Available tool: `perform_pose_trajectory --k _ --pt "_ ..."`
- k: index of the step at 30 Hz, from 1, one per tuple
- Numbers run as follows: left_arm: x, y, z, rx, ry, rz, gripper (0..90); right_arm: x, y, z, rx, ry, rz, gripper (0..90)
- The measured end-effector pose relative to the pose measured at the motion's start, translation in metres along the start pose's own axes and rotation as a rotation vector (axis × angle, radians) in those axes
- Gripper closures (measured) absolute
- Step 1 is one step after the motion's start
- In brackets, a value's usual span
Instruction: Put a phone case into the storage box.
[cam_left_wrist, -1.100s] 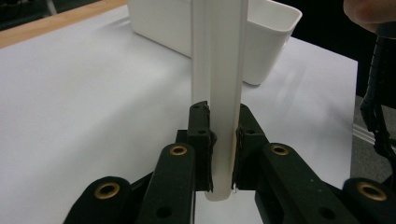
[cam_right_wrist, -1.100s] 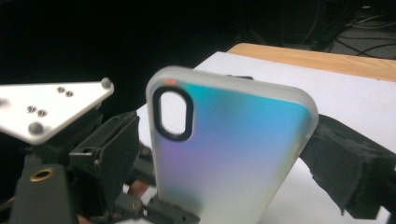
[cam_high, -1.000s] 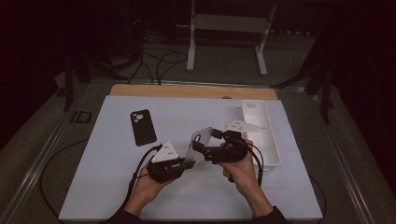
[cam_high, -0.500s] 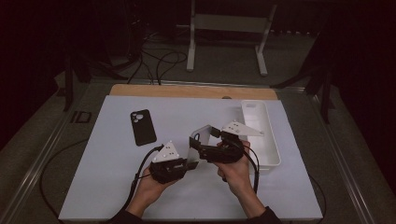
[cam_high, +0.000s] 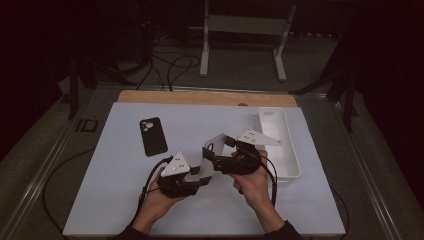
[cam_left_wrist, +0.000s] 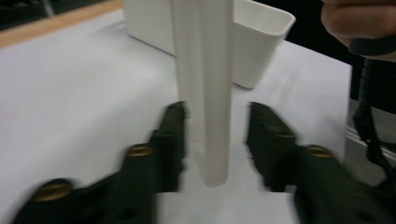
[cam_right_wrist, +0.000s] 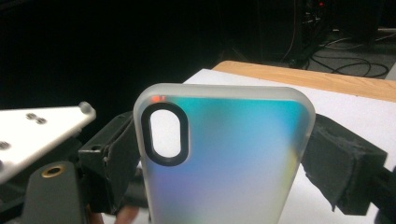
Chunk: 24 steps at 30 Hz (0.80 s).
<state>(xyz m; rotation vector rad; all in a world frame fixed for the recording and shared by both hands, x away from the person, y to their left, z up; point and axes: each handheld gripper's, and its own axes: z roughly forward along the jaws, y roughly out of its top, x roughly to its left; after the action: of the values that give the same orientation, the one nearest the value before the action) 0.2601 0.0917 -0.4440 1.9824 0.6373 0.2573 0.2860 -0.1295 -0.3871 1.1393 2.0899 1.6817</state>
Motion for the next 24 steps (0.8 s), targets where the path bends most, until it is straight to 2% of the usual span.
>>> perform_pose_trajectory --k 5,7,9,11,14,17,18,19,24 --pt "0.003 -0.001 -0.012 -0.016 0.102 0.004 29.7 -0.002 0.000 0.000 0.002 0.001 -0.003 17.1" --pt "0.004 -0.003 -0.016 -0.035 0.132 -0.012 24.1 -0.002 0.000 -0.001 0.004 0.002 -0.002 17.1" --pt "0.008 -0.006 -0.023 -0.043 0.182 -0.028 14.0 -0.003 0.000 -0.002 0.005 -0.001 -0.001 17.1" --pt "0.009 -0.007 -0.025 -0.041 0.188 -0.036 3.6 -0.003 0.001 -0.002 0.005 0.002 -0.002 17.1" --pt "0.016 -0.013 -0.036 -0.063 0.223 -0.068 0.0 -0.004 0.002 -0.004 0.001 -0.001 -0.002 17.0" --pt "0.016 -0.013 -0.036 -0.063 0.223 -0.068 0.0 -0.004 0.002 -0.004 0.000 -0.001 -0.003 17.1" --pt "0.024 -0.023 -0.050 -0.086 0.275 -0.094 0.0 -0.004 0.002 -0.004 0.000 -0.001 -0.003 17.1" --pt "0.024 -0.023 -0.050 -0.086 0.275 -0.094 0.0 -0.004 0.002 -0.004 0.000 -0.001 -0.003 17.1" --pt "0.034 -0.042 -0.067 -0.078 0.338 -0.125 0.0 -0.007 0.004 -0.009 -0.007 -0.009 -0.006 17.0"
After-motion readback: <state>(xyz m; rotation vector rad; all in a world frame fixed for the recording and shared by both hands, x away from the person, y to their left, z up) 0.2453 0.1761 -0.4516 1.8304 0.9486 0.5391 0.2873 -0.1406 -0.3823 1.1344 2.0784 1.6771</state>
